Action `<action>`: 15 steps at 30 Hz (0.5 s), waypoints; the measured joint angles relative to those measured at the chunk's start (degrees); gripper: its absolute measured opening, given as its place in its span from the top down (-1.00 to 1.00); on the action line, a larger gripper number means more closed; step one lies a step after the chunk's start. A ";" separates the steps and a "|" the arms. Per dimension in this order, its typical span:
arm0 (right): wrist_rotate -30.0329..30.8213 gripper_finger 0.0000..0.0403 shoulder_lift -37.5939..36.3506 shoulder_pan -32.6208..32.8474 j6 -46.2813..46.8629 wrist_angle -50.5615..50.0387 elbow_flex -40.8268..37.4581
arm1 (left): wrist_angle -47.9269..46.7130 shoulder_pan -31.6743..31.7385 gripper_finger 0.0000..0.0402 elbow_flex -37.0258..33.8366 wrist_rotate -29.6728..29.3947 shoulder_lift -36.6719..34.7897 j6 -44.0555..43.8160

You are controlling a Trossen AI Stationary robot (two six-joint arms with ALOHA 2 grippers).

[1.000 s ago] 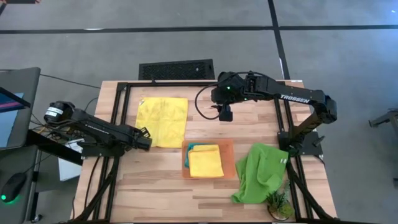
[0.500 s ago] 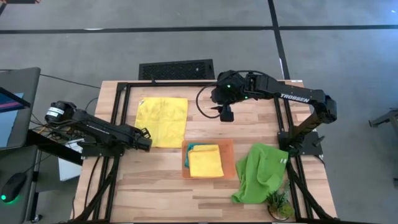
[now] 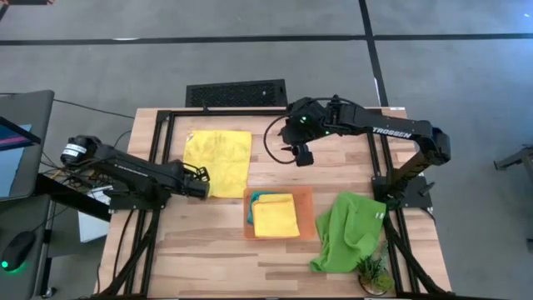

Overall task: Fold microfiber towels
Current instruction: Fold the yellow towel

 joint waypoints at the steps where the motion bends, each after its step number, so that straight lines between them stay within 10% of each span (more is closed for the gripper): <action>1: -0.01 -0.21 -0.01 -0.01 -0.62 0.47 -0.13 | -1.61 0.26 1.00 0.89 -0.27 -0.04 0.00; 15: -7.01 -0.21 11.64 3.33 -1.27 18.77 -0.52 | -15.18 6.00 1.00 12.35 -7.26 -0.19 6.34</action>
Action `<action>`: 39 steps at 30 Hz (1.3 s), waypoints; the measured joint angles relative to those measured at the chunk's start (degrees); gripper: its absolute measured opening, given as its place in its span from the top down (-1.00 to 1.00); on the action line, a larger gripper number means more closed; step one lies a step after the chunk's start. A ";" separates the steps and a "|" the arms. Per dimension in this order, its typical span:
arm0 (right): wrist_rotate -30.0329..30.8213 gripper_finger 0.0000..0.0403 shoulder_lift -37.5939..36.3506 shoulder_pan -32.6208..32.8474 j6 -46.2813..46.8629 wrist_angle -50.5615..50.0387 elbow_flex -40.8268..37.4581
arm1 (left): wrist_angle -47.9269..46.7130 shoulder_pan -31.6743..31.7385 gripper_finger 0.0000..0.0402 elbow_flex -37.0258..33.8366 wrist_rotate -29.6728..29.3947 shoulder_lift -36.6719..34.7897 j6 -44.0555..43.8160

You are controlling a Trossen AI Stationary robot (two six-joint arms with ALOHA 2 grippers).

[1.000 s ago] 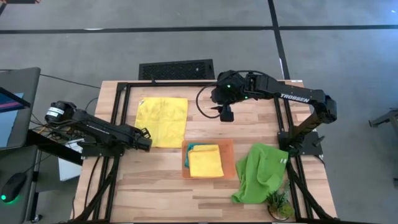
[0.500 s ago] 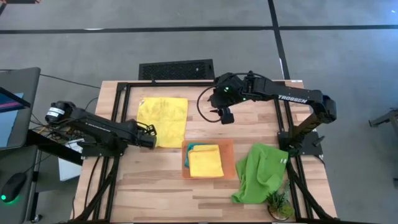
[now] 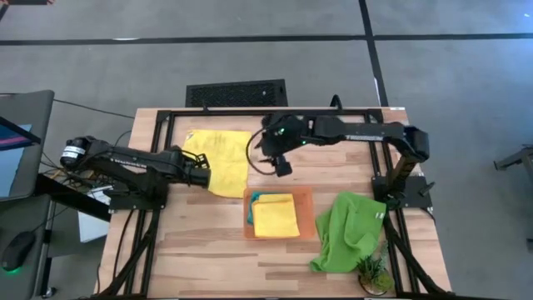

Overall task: Fold microfiber towels
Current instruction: Fold the yellow towel

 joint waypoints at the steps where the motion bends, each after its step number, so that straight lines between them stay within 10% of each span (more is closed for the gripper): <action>1: -0.13 -0.21 1.11 0.63 -0.01 3.21 0.15 | 0.14 0.74 1.00 0.12 -0.37 -0.01 0.58; 24: -0.29 -0.21 21.97 9.27 12.52 38.40 1.36 | 2.64 8.34 1.00 1.14 -7.05 -3.97 6.64; 39: 8.00 -0.21 31.22 9.58 20.52 38.77 6.72 | 3.95 8.34 1.00 1.16 -8.62 -6.71 7.30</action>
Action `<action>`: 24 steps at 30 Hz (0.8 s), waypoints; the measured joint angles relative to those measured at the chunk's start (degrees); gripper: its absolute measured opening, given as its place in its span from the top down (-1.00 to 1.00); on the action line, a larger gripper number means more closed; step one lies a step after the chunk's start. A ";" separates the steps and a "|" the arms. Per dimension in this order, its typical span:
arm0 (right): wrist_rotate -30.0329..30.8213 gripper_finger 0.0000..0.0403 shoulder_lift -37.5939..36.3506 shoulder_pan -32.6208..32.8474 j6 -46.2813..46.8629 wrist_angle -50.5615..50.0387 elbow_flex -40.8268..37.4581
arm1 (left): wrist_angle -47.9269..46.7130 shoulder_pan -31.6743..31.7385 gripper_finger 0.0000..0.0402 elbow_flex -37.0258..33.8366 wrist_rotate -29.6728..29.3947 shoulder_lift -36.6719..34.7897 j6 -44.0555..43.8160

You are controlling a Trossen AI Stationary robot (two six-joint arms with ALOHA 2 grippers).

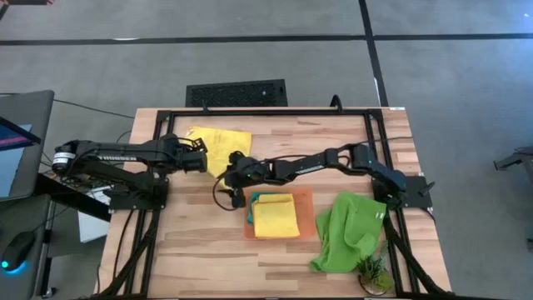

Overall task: Fold microfiber towels
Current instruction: Fold the yellow towel

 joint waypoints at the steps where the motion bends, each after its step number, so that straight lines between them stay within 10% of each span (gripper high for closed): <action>1: 0.07 -0.21 0.10 -0.22 0.01 -0.03 -0.03 | -0.02 0.00 1.00 0.00 0.02 0.00 0.00; 24: 3.57 -0.21 0.31 -0.58 4.02 -3.83 0.14 | 0.98 -0.04 1.00 0.00 -7.04 -8.73 0.23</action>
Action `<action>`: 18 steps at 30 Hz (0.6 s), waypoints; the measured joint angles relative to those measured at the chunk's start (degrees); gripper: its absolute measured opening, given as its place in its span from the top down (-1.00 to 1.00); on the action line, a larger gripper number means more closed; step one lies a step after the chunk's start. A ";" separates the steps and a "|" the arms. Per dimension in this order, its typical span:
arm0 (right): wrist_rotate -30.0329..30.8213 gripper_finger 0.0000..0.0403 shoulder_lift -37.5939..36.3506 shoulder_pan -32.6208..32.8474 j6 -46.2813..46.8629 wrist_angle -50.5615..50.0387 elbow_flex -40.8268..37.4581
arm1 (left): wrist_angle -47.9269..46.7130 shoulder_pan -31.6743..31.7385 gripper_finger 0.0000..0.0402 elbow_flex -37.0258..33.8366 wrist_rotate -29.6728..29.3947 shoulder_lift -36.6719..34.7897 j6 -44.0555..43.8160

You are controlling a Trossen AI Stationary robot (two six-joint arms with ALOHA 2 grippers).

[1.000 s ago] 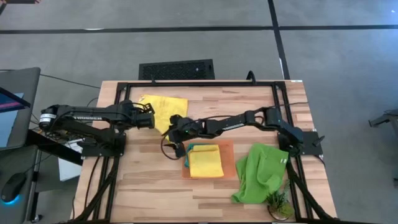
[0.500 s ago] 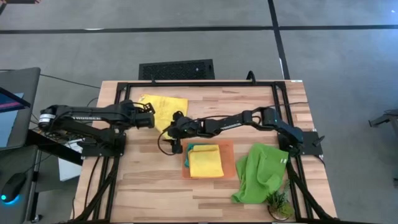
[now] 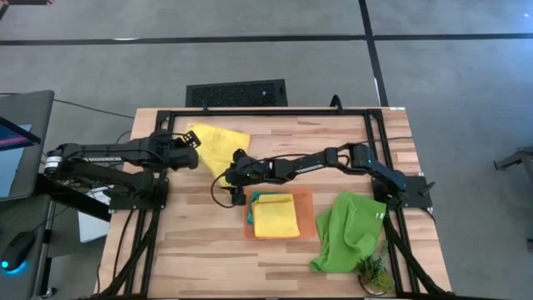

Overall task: Fold microfiber towels
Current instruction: Fold the yellow towel

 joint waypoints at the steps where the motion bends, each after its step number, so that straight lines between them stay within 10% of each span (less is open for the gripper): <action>1: 0.55 -0.21 0.00 0.00 -0.02 -0.49 -0.02 | -0.08 0.00 1.00 0.00 -0.71 -0.46 -0.09; 18: 0.73 -0.21 0.00 -0.33 6.91 5.27 -0.02 | 9.14 0.11 1.00 0.01 -6.83 -1.56 3.26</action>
